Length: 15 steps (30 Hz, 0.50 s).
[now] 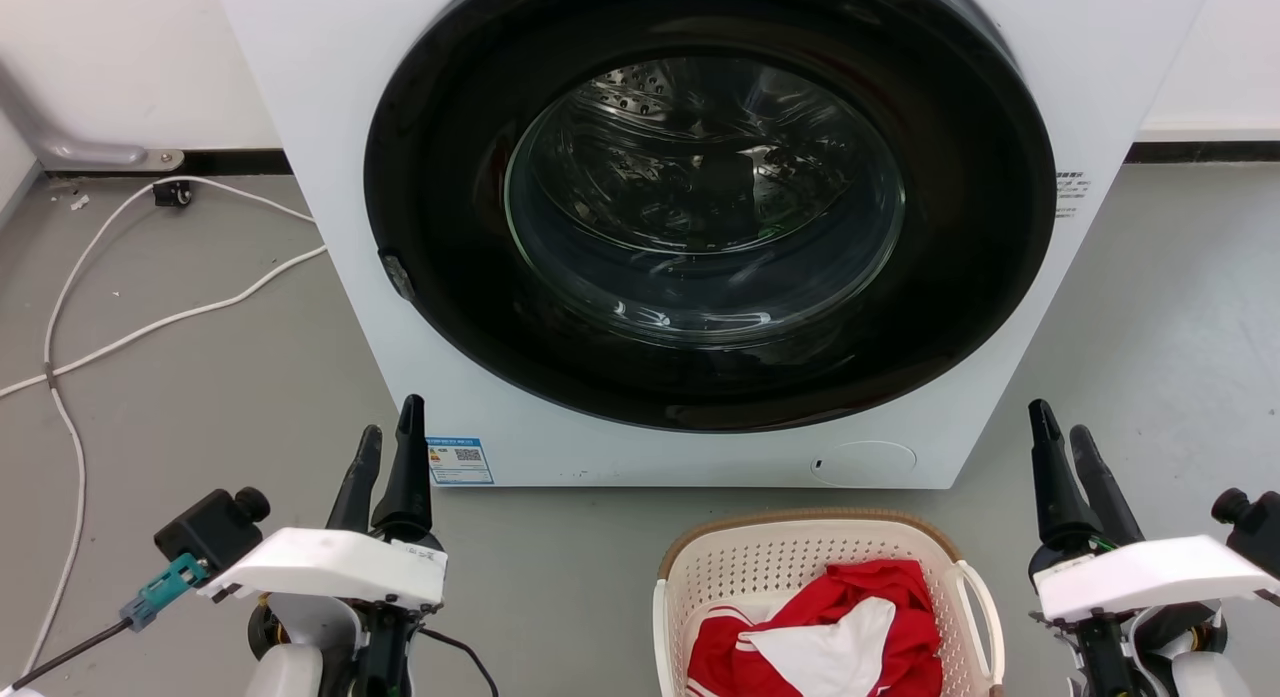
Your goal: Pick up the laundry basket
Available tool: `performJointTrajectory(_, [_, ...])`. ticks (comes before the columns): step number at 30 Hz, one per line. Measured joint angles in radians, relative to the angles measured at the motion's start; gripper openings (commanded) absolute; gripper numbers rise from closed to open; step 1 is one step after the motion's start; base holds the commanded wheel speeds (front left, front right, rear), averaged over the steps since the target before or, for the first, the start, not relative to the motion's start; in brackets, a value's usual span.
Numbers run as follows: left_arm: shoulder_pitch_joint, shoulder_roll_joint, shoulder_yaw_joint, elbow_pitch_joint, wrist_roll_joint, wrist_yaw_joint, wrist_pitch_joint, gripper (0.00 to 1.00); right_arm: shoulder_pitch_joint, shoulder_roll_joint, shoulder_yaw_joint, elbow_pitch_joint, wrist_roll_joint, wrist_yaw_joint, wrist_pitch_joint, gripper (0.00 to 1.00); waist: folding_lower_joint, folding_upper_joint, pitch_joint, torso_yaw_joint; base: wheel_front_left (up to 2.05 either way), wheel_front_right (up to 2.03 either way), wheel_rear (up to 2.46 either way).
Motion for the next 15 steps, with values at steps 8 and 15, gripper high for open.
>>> performJointTrajectory(8, [-0.014, 0.000, -0.020, 0.013, 0.125, 0.014, -0.024, 1.00, 0.000, 0.002, 0.007, 0.006, -0.159, 0.000, -0.025, 1.00, 0.0000, 0.0000, 0.000, 0.005, 0.00, 0.00, 0.00])
performJointTrajectory(15, [-0.017, 0.000, -0.034, 0.022, 0.224, 0.024, -0.044, 1.00, 0.000, 0.002, 0.009, 0.025, -0.274, 0.000, -0.044, 1.00, 0.0000, 0.0000, -0.001, 0.008, 0.00, 0.00, 0.00])
